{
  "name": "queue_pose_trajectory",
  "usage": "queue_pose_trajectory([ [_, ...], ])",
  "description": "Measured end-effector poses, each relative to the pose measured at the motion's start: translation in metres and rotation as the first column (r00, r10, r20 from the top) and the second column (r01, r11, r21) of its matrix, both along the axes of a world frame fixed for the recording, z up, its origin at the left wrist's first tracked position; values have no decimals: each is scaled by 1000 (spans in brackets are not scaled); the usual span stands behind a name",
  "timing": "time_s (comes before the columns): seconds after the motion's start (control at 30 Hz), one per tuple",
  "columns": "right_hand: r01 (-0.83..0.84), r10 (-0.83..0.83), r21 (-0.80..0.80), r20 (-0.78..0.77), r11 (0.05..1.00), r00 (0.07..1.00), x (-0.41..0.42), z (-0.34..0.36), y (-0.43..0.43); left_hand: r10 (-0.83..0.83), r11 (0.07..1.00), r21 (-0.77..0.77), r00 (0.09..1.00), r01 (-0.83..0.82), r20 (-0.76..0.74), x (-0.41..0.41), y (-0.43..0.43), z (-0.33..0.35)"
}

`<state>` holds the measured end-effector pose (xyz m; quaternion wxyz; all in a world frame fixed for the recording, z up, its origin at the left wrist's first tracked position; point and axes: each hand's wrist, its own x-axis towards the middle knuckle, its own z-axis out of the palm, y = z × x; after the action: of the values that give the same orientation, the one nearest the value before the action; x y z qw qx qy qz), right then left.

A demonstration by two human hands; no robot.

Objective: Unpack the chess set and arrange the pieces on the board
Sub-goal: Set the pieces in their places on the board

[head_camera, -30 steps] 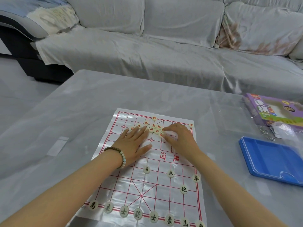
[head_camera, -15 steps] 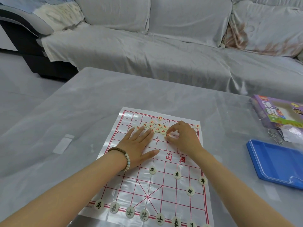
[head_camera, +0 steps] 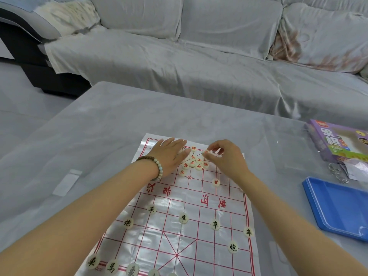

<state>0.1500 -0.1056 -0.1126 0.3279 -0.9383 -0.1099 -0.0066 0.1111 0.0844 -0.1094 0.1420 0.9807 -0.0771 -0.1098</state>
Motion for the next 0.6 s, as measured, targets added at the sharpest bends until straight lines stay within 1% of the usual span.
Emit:
queue_pose_trajectory([
  [0.1,50,-50,-90,-3,995,999,19,-10,6,8,999,-37,1000,-9,-22,11,-4,-1],
  [0.2,26,-27,-216,-4,976,1000,27,-16,9,-2,999,-40,999,0,-46,14,-8,0],
  [0.23,9,-11,-236,-5,972,1000,29,-16,8,-1,999,-43,998,-2,-58,14,-9,0],
  [0.27,-14,10,-232,-17,973,1000,31,-16,6,-1,999,-40,998,-2,-67,14,-9,-1],
  [0.37,-120,108,-144,-83,982,991,36,-13,-5,-13,1000,3,996,13,-84,13,-8,-4],
  [0.43,-165,149,-147,-113,975,982,39,-12,-10,-11,1000,11,996,12,-88,13,-7,-5],
  [0.5,-164,148,-161,-108,973,983,40,-12,-12,-6,1000,2,996,6,-91,14,-7,-6],
  [0.6,-131,123,-157,-60,979,991,38,-15,-9,6,1000,-15,994,-8,-106,16,-6,-7],
])
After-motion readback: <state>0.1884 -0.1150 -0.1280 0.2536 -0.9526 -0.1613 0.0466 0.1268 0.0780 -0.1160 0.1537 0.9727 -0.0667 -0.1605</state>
